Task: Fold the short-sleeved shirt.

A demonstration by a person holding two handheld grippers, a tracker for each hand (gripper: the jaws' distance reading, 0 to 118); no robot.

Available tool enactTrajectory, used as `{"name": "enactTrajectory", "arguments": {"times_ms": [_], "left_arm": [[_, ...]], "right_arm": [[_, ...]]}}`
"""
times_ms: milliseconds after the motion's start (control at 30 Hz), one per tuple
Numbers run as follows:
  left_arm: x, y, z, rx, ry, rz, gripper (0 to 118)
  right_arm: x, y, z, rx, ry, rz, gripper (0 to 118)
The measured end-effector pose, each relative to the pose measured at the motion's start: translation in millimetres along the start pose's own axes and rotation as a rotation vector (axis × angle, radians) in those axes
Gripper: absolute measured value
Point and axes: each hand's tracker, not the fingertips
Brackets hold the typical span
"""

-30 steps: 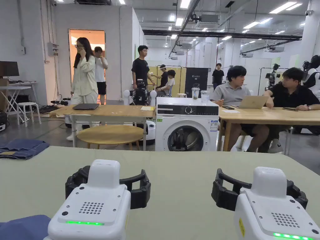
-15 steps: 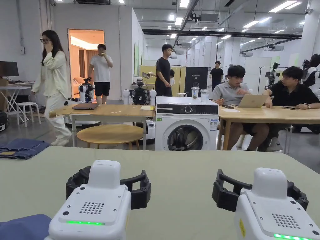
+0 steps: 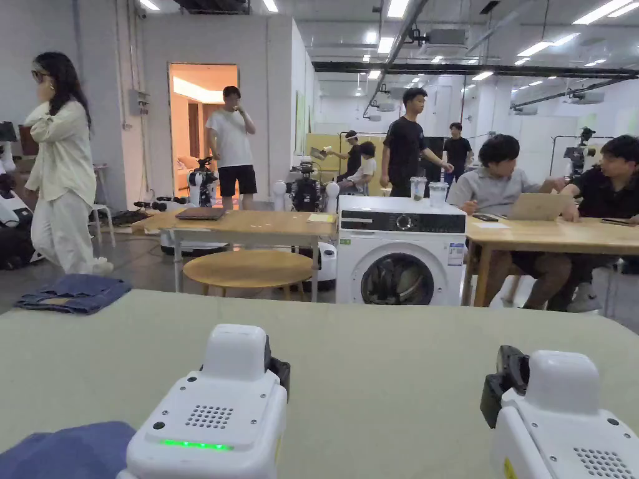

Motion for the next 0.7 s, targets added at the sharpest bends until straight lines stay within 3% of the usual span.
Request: {"name": "enactTrajectory", "arguments": {"times_ms": [67, 300, 500, 533, 567, 600, 633, 700], "left_arm": [[-8, 0, 2, 0.0, 0.029, -0.025, 0], [-82, -12, 25, -0.064, 0.199, -0.003, 0], [-145, -41, 29, -0.311, 0.272, 0.013, 0], [-147, -48, 24, -0.365, 0.273, 0.01, 12], [-152, -57, 18, -0.436, 0.265, 0.022, 42], [-158, -66, 10, -0.523, 0.242, 0.066, 96], [-163, -78, 0, -0.636, 0.208, 0.13, 111], [-163, -106, -15, -0.756, 0.084, 0.255, 111]], "right_arm": [[-8, 1, -2, -0.002, -0.015, 0.009, 0], [-74, -8, -20, -0.039, 0.183, 0.006, 0], [-133, -22, -26, -0.093, 0.361, 0.01, 0], [-138, -26, -26, -0.103, 0.373, 0.006, 0], [-143, -30, -26, -0.115, 0.389, 0.0, 0], [-145, -29, -28, -0.126, 0.399, -0.005, 0], [-147, -32, -29, -0.134, 0.404, -0.005, 0], [-149, -38, -31, -0.149, 0.41, 0.003, 0]]}}
